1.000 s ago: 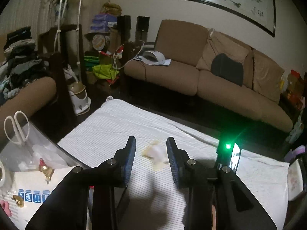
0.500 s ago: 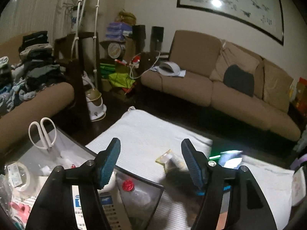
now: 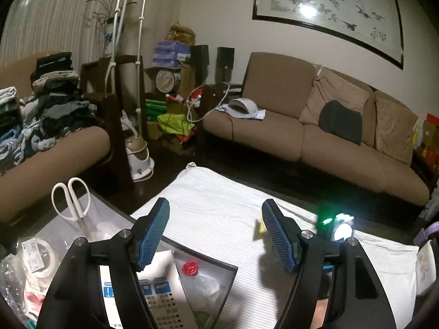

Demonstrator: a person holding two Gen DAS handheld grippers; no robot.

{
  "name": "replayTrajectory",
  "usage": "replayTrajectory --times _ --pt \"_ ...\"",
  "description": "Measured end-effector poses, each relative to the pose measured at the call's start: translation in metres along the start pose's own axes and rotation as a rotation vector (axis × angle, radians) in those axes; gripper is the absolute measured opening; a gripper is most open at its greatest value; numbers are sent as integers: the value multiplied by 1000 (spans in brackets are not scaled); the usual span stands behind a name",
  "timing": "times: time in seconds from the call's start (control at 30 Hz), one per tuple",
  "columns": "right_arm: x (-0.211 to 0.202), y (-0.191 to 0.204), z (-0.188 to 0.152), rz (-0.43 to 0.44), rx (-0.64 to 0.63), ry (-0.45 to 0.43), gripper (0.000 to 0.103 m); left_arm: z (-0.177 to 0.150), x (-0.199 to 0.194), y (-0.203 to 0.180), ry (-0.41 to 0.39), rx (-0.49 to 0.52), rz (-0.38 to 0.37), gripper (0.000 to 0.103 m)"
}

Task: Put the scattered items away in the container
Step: 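Grasp the yellow packet with the right tool and lift it, then carry the yellow packet over the box and open the right tool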

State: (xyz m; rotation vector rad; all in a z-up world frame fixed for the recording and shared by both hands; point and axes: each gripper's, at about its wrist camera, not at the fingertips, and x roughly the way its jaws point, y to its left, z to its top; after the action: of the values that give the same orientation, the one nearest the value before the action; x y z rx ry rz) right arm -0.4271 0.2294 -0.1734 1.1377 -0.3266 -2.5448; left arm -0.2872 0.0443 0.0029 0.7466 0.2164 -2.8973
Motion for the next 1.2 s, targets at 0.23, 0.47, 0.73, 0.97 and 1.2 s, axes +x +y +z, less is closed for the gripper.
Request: replayTrajectory --times 0.23,0.47,0.73,0.97,1.2 --pt "-61 4 29 111 -11 -135 7 1 0 3 12 32 70 72" --pt "-140 69 40 394 -205 -139 7 8 -18 26 40 73 230 73" --pt "-167 176 -4 528 -603 12 8 20 -73 94 50 -125 349 82" --pt "-163 227 -49 239 -824 37 29 15 -97 119 117 -131 479 89" --pt "-190 235 -52 47 -865 -54 57 7 -98 135 222 -157 507 97"
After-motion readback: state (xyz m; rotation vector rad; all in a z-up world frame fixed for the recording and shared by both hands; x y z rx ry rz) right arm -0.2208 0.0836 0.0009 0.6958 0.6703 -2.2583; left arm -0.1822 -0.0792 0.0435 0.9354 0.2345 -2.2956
